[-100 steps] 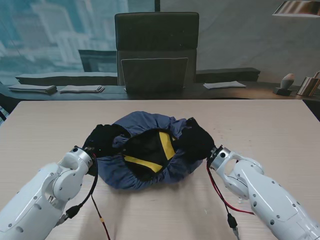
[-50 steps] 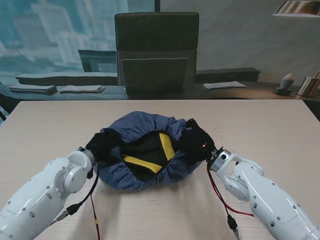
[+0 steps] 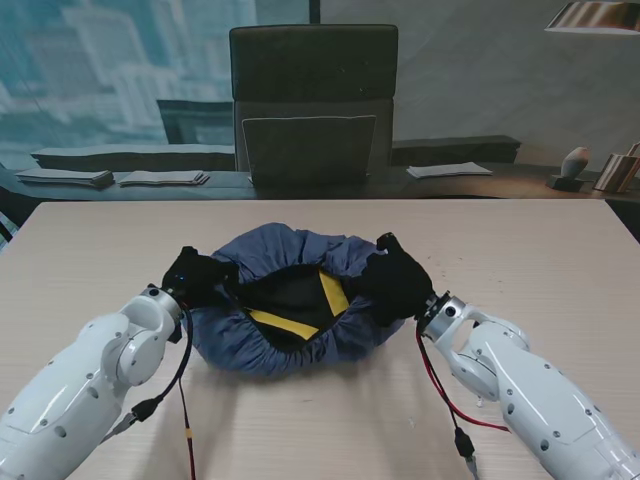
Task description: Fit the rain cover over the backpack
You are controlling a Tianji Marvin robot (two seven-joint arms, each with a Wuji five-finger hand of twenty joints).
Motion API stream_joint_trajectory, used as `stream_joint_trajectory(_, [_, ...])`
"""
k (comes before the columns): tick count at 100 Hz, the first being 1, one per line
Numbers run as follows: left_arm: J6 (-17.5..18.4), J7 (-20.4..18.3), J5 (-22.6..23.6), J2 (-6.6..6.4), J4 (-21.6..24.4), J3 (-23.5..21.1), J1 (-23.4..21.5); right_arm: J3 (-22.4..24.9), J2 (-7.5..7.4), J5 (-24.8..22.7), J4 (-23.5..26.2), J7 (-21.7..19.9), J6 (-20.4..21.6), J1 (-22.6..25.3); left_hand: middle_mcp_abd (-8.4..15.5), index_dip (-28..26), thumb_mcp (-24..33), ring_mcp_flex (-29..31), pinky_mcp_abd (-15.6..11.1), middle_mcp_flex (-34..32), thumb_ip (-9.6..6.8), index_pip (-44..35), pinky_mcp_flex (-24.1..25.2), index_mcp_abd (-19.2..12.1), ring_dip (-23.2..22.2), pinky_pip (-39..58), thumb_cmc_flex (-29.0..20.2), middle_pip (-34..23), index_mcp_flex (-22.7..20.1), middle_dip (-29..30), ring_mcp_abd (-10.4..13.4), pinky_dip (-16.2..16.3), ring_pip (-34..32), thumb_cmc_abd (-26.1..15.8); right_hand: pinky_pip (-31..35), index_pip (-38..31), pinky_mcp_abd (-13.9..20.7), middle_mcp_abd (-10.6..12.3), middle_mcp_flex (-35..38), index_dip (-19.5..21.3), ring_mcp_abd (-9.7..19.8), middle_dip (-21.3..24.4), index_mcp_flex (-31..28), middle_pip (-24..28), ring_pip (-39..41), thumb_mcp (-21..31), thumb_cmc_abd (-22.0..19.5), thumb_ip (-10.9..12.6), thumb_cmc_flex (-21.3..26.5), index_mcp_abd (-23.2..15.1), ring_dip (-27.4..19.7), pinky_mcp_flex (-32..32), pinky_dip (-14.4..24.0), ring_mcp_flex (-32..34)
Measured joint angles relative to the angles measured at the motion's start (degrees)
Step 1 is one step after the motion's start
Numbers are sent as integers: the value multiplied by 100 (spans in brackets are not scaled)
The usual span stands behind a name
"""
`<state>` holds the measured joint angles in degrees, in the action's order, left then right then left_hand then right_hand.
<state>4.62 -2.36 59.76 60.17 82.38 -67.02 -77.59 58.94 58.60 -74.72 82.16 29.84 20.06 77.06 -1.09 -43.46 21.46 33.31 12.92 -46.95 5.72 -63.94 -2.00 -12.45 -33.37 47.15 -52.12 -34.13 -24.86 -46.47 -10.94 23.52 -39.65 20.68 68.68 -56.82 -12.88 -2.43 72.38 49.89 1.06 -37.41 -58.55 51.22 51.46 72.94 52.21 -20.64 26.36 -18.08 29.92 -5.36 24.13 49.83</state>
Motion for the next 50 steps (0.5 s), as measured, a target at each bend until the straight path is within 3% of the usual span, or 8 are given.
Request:
stream_joint_trajectory(14, [182,-38,-319,8,325,-372,-84,394,87,131,118,-89,12,84,88,-281,28,231,43,-136,158,-370,-261,181,-590,255,-77,-311,339,-909,-58,146,-564,-7,0,0,-22,0,30,0,-36,0,0,3,0,0,0,0,0,0,-2,0,-2,88])
stream_joint_trajectory(28, [282,634,-579,86,502,-710,-188,690,117,161,341,83,42,140,89,-384,92,231,41,-136,159,-440,-335,293,-742,398,-203,-331,404,-1133,-132,223,-649,-7,0,0,-27,0,57,0,-62,0,0,5,1,0,0,0,0,13,-2,6,-6,143])
stream_joint_trajectory(32, [285,655,-673,106,599,-789,-222,791,137,209,426,83,53,165,89,-439,203,231,39,-136,265,-440,-366,293,-748,446,-207,-331,404,-1199,-132,225,-650,-7,0,0,-34,0,57,0,-69,0,0,5,1,0,0,0,0,15,-2,8,-7,143])
stream_joint_trajectory(50, [444,642,-526,141,861,-1076,-256,964,179,293,652,384,-3,175,89,-629,204,121,-34,-135,268,-440,-381,572,-806,458,-267,-331,577,-1334,-132,226,-666,-7,0,0,-54,-20,57,-4,-107,0,0,15,14,0,1,0,0,26,-2,16,-8,144])
